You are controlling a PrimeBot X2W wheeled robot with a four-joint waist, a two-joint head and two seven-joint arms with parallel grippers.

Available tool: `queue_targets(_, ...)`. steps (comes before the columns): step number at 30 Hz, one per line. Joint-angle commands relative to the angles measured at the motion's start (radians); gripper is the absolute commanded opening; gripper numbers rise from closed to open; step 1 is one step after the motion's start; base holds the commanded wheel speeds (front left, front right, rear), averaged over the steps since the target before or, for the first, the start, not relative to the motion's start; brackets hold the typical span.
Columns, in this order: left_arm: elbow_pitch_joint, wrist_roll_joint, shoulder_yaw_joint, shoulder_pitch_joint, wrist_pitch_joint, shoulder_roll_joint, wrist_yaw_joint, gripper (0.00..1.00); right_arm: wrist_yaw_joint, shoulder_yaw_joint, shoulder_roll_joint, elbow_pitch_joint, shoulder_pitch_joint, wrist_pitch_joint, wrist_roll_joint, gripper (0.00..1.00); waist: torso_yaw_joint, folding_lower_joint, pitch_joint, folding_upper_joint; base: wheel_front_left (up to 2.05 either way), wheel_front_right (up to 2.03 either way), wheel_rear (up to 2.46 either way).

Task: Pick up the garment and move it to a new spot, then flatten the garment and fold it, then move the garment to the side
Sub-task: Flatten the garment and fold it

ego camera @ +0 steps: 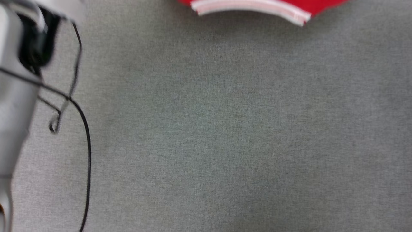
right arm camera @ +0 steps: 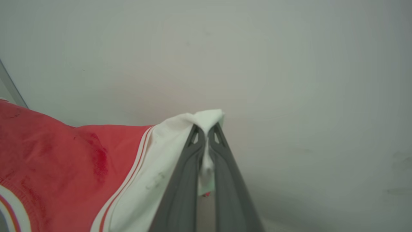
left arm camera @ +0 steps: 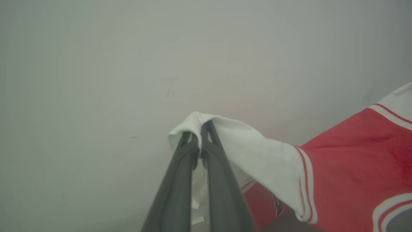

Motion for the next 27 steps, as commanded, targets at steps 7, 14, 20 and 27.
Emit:
queue_targets(7,-0.162,-0.005,0.052,0.366,-0.006,0.014,0.086,0.00,-0.001,0.006,-0.029,-0.078,0.300,-0.045,0.056,0.00,-0.011,0.0001,-0.116,0.0000,0.00,0.00,0.00)
queue_targets(14,-0.292,-0.040,0.081,0.696,-0.006,0.049,0.170,0.00,-0.001,-0.009,-0.022,-0.149,0.613,-0.052,0.064,0.00,-0.028,0.0001,-0.216,0.0000,0.00,0.00,0.00)
queue_targets(20,-0.369,-0.102,0.091,0.963,0.003,0.083,0.226,0.00,-0.001,-0.072,0.012,-0.203,0.895,-0.026,0.055,0.00,-0.035,0.0001,-0.307,0.0000,0.00,0.00,0.00)
queue_targets(27,-0.405,-0.158,0.093,1.150,0.017,0.097,0.276,0.00,-0.001,-0.161,0.040,-0.261,1.124,0.033,0.034,0.00,-0.036,0.0001,-0.392,0.0000,0.00,0.00,0.00)
